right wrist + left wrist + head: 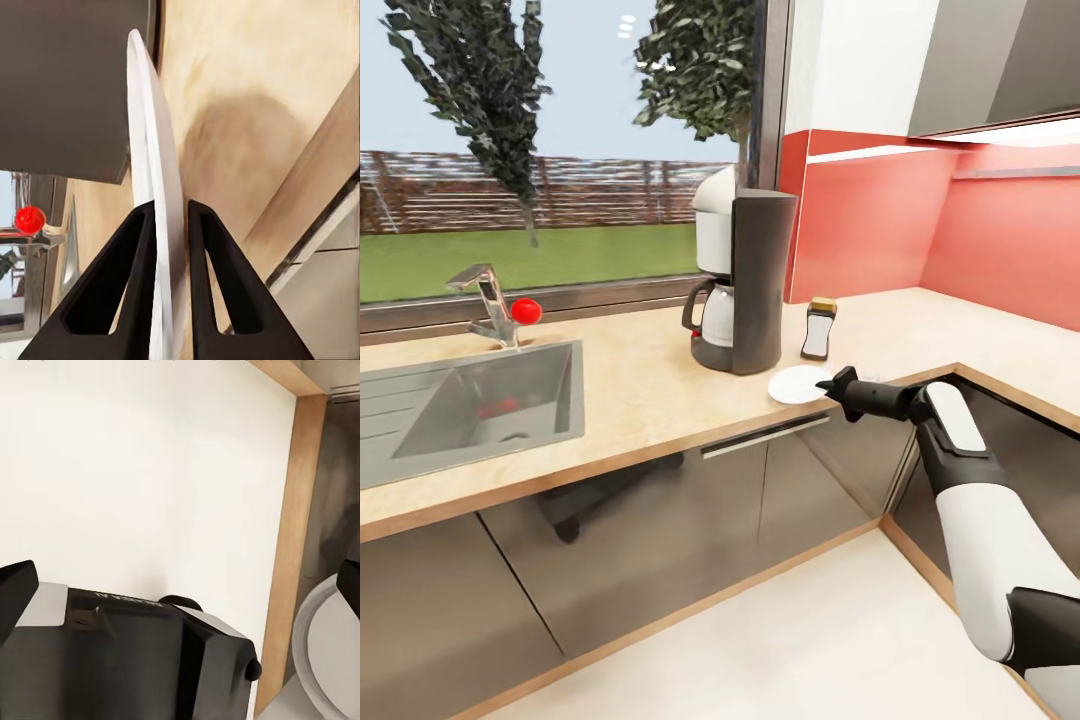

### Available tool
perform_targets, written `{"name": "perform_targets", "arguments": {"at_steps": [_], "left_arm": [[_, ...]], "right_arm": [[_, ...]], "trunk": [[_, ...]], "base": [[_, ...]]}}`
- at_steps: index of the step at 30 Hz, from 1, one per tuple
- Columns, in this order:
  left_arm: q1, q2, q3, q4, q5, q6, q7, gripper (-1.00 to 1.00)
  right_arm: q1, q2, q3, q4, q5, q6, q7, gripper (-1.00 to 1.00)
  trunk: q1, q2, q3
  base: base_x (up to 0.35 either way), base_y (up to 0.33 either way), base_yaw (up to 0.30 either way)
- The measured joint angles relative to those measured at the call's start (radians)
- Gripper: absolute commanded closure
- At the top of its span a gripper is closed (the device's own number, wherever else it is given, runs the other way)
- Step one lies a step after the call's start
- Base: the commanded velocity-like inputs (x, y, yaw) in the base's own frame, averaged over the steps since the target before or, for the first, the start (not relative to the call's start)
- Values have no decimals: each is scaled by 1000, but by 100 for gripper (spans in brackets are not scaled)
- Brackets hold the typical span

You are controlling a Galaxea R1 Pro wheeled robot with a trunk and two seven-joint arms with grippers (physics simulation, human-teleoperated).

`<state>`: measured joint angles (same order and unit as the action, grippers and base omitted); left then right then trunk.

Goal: Set up a coffee station on the kitchen countertop: keep the coffee maker on the countertop, move the bottle of coffee from the kitchen shelf to the counter next to the coffee maker, place a paper coffee filter on top of the coffee maker, put the saucer next to the coffee maker with the coffee cup on the saucer, and place the electric kettle next to the coffee maker.

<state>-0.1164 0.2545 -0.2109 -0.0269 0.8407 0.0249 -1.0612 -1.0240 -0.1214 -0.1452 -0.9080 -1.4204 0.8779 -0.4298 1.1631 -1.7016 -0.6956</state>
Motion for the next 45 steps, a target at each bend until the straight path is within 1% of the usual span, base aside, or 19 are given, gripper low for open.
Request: {"name": "perform_targets", "arguments": {"at_steps": [18, 45], "left_arm": [[0, 0, 0, 0, 0, 0, 0, -100], [0, 0, 0, 0, 0, 0, 1, -100]], "right_arm": [[0, 0, 0, 2, 0, -1, 1, 100], [0, 0, 0, 5, 0, -2, 1, 100]], "trunk": [[0, 0, 0], [0, 0, 0]], "base": [[60, -1, 0], [51, -36, 0]]}}
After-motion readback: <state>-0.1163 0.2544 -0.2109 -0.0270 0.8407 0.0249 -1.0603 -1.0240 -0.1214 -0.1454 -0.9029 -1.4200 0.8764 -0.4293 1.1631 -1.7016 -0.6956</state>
